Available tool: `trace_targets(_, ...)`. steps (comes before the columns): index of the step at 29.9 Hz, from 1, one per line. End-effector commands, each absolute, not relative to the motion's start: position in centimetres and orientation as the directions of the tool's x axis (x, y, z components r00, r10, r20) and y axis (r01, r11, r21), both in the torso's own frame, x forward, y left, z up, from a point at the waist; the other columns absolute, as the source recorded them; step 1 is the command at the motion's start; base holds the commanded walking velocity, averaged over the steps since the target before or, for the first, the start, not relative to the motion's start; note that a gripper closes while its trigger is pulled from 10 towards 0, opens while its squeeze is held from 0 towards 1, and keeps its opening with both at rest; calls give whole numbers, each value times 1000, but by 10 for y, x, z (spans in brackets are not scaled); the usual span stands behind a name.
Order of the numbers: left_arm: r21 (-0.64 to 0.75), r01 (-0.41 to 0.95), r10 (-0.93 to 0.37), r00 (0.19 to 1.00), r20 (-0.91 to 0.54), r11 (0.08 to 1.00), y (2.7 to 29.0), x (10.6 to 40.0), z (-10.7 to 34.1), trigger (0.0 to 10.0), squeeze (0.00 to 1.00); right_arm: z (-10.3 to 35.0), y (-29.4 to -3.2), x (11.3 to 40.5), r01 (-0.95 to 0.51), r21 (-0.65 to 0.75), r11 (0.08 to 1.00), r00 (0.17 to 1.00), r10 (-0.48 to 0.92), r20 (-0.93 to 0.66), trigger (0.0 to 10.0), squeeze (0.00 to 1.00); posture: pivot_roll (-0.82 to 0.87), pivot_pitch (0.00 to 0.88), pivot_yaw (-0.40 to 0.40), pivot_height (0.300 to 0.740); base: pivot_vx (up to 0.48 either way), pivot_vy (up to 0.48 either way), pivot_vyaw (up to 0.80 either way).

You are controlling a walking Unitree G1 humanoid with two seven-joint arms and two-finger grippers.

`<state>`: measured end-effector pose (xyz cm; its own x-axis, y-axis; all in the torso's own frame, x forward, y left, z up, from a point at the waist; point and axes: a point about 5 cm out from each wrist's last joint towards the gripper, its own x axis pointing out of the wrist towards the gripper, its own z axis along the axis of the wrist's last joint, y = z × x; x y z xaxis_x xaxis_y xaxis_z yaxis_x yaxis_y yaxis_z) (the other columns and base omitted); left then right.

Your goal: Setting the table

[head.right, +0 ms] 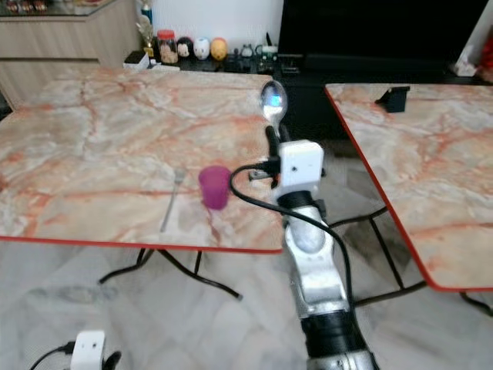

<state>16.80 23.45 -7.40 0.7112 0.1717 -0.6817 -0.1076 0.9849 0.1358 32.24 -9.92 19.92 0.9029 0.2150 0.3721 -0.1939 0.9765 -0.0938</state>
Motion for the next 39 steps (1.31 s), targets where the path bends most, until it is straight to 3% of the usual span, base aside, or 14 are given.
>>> trace_targets(1, 124, -105, 162, 710, -686, 987, 229, 166, -76, 10000, 0, 202, -108, 323, -168, -94, 981, 905, 191, 381, 10000, 0, -46, 0, -4, 707, 0, -270, 0)
trace_targets(39, 130, -105, 167, 691, -703, 986, 233, 162, -78, 10000, 0, 201, -101, 325, -197, -92, 976, 901, 218, 376, 10000, 0, -47, 0, -1, 707, 0, -267, 0)
